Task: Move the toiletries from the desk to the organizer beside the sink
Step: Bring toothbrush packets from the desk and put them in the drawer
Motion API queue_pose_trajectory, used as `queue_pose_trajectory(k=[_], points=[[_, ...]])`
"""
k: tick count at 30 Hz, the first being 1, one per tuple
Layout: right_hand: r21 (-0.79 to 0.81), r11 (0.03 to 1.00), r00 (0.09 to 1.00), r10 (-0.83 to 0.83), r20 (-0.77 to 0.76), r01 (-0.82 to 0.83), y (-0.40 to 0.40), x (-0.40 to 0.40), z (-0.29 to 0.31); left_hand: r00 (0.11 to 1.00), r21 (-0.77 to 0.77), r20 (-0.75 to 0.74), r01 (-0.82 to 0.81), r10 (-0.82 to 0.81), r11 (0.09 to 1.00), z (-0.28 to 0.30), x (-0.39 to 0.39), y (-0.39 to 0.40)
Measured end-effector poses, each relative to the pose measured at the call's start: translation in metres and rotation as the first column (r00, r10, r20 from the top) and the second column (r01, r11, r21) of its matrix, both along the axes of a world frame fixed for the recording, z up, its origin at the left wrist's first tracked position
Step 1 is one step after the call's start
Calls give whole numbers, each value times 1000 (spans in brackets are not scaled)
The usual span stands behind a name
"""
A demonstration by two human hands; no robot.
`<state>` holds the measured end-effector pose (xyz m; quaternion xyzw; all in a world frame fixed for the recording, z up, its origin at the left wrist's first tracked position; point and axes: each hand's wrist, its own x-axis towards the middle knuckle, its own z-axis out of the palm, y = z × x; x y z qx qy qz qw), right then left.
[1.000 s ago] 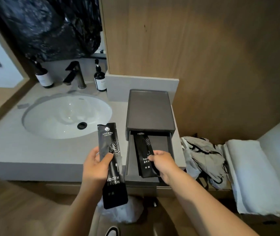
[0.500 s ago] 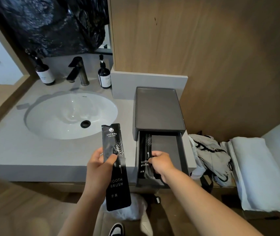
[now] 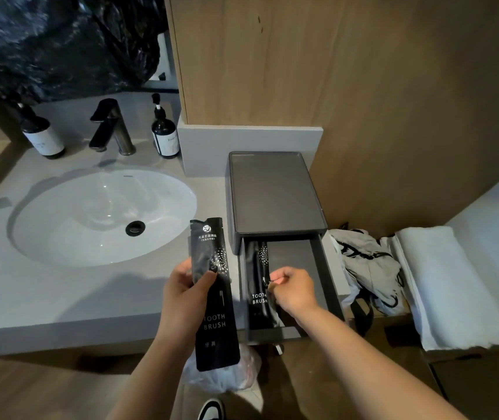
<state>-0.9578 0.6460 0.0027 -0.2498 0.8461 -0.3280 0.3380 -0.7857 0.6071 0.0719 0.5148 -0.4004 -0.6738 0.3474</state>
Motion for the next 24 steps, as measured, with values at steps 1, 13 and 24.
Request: queue_pose_trajectory(k=[1,13,24], points=[[-9,1000,1000,2,-3,-2,0,-1,0,1000,-6,2,12,-12,1000,0,-2,-2],[-70,997,994,-26,-109,18,3,-5,-1,979,7,-45,200,-200,980,-8,-6,-29],[-445,858,862,4,508,258,27,30,67,941,-86,-194,265,-277,960,-5,-31,-28]])
